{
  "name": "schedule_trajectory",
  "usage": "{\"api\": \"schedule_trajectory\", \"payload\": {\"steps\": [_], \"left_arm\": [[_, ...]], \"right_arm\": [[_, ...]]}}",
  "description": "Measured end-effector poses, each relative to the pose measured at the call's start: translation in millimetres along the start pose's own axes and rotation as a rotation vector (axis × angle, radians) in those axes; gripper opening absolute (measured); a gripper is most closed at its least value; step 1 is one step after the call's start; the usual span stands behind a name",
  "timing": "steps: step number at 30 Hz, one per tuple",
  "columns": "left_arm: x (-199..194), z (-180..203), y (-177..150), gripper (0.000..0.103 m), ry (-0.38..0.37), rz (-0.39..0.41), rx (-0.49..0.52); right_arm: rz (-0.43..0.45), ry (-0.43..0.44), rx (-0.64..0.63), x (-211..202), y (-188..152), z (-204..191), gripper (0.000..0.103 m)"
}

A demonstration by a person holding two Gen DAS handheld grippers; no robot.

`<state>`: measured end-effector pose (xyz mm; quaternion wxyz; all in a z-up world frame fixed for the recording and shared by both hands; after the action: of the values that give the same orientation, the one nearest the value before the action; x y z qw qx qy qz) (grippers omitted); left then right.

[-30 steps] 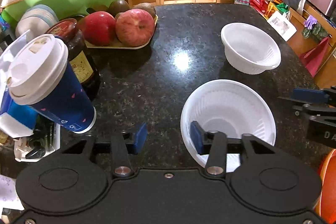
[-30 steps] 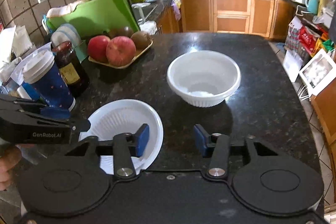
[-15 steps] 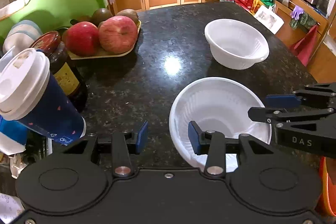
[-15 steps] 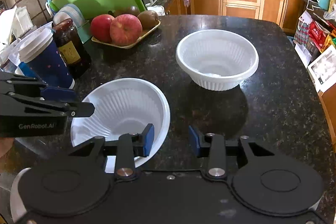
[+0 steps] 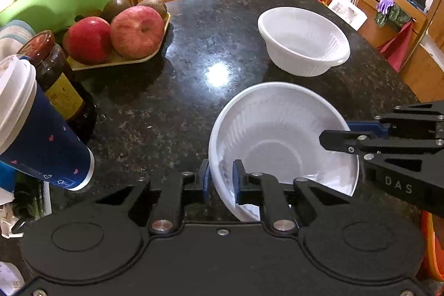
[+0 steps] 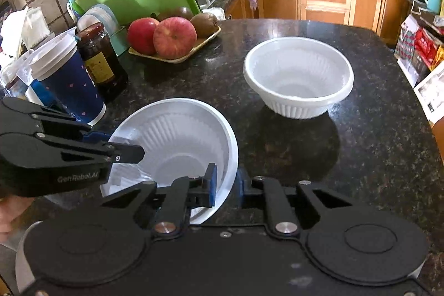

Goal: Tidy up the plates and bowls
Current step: 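Lift the nested white bowls with both tools toward the last white bowl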

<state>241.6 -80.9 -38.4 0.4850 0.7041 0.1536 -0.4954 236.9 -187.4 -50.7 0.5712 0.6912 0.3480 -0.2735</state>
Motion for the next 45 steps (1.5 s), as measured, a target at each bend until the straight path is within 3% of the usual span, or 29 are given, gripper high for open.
{"api": "schedule_trajectory", "payload": {"steps": [12, 21, 29, 45], "left_arm": [[-31.9, -1.9, -1.9, 0.019, 0.012, 0.05, -0.016], [-78.7, 4.2, -11.7, 0.019, 0.02, 0.13, -0.006], [-111.2, -0.7, -35.8, 0.019, -0.003, 0.12, -0.035], [-134.2, -8.6, -107.1, 0.02, 0.013, 0.056, -0.022]], "right_arm": [[0.041, 0.007, -0.014, -30.8, 2.1, -14.6, 0.015], [0.111, -0.001, -0.028, -82.2, -3.3, -33.5, 0.015], [0.175, 0.023, -0.065, -132.3, -20.0, -65.1, 0.015], [0.071, 0.07, -0.055, -141.4, -81.2, -103.0, 0.015]]}}
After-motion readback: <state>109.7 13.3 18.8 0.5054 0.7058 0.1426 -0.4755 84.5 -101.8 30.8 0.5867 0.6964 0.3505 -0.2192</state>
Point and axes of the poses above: each gripper's, at about its wrist camera, not at the fingertips, and x roughly the way its jaws point, z to its right, y to its top, the point moved 5 cm from there along x, roughly the way its jaws point, and after that the axes turned 4 degrees about x, right-handed, at the moved point
